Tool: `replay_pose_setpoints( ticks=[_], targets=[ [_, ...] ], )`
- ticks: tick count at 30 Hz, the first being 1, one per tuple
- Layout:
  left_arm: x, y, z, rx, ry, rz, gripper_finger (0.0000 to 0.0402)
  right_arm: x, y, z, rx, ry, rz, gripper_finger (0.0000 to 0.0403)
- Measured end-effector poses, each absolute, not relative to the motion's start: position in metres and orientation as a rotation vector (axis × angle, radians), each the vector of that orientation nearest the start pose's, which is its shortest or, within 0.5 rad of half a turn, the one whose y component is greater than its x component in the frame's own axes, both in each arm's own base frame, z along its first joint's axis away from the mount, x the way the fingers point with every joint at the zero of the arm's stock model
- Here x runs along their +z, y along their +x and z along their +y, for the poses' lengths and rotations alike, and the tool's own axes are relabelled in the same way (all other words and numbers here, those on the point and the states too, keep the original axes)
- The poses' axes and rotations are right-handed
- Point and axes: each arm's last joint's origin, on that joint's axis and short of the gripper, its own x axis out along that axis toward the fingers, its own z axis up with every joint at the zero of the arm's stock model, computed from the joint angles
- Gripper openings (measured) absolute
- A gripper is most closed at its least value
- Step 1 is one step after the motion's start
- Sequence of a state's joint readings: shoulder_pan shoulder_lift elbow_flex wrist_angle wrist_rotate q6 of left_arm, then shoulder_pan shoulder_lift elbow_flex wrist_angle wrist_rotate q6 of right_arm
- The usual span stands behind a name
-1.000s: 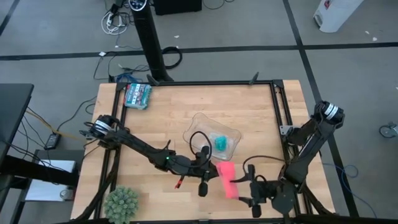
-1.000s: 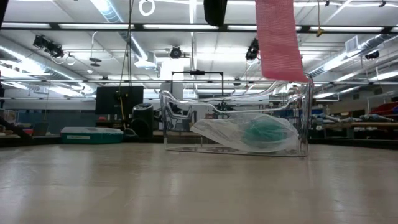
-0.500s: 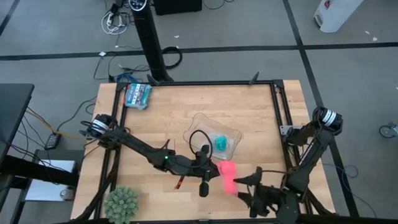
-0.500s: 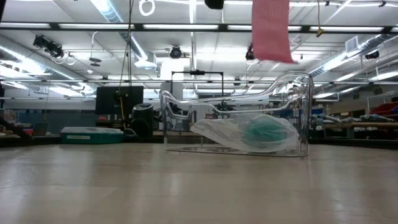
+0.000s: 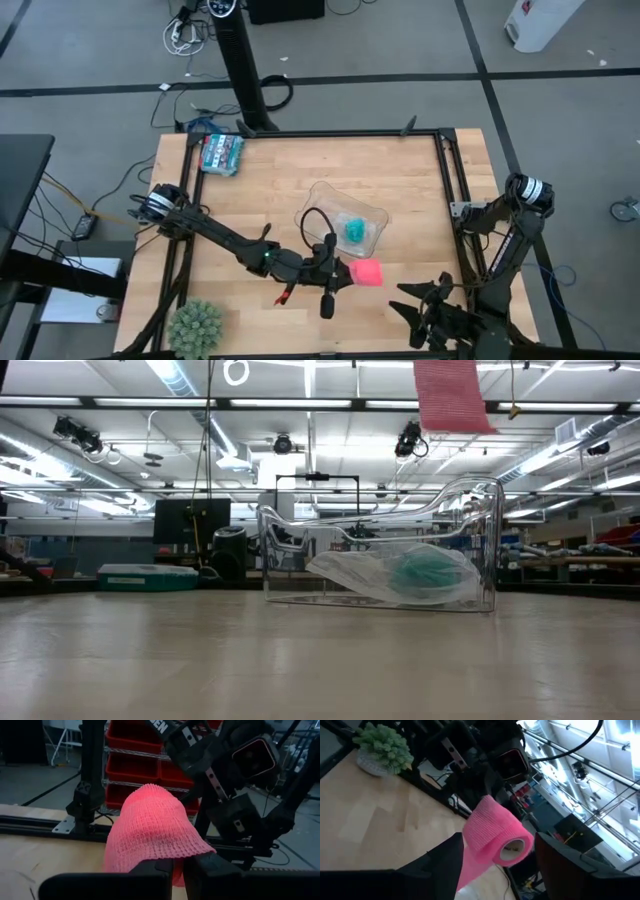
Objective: Roll bandage
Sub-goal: Roll the pink bandage
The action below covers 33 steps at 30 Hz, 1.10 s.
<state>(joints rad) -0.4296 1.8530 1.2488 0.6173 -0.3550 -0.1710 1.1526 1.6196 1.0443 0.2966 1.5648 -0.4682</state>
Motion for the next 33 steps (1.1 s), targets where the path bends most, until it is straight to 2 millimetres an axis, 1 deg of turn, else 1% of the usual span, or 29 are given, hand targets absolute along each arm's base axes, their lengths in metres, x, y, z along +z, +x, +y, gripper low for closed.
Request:
replay_pose_setpoints(
  ticks=[3,7,11,14,18,26,33],
  targets=[
    [0.27,0.39,-0.168,-0.077,-0.17,-0.021,0.0026,0.262,0.161,0.295,-0.389,-0.662,0.138,0.0232],
    [0.273,0.39,-0.169,-0.082,-0.143,-0.029,0.0026,0.245,0.16,0.288,-0.403,-0.548,0.117,0.0226],
    [0.278,0.39,-0.174,-0.118,-0.14,-0.042,0.0026,0.218,0.159,0.274,-0.41,-0.454,0.104,0.0217],
    [0.28,0.388,-0.178,-0.133,-0.142,-0.047,0.0026,0.199,0.163,0.262,-0.391,-0.394,0.114,0.0208],
    [0.281,0.388,-0.18,-0.141,-0.152,-0.053,0.0026,0.185,0.171,0.246,-0.409,-0.357,0.132,0.0199],
    [0.282,0.388,-0.181,-0.146,-0.16,-0.065,0.0026,0.181,0.202,0.227,-0.357,-0.306,0.207,0.0198],
    [0.283,0.387,-0.181,-0.149,-0.157,-0.073,0.0026,0.193,0.219,0.221,-0.326,-0.304,0.181,0.0197]
  ],
)
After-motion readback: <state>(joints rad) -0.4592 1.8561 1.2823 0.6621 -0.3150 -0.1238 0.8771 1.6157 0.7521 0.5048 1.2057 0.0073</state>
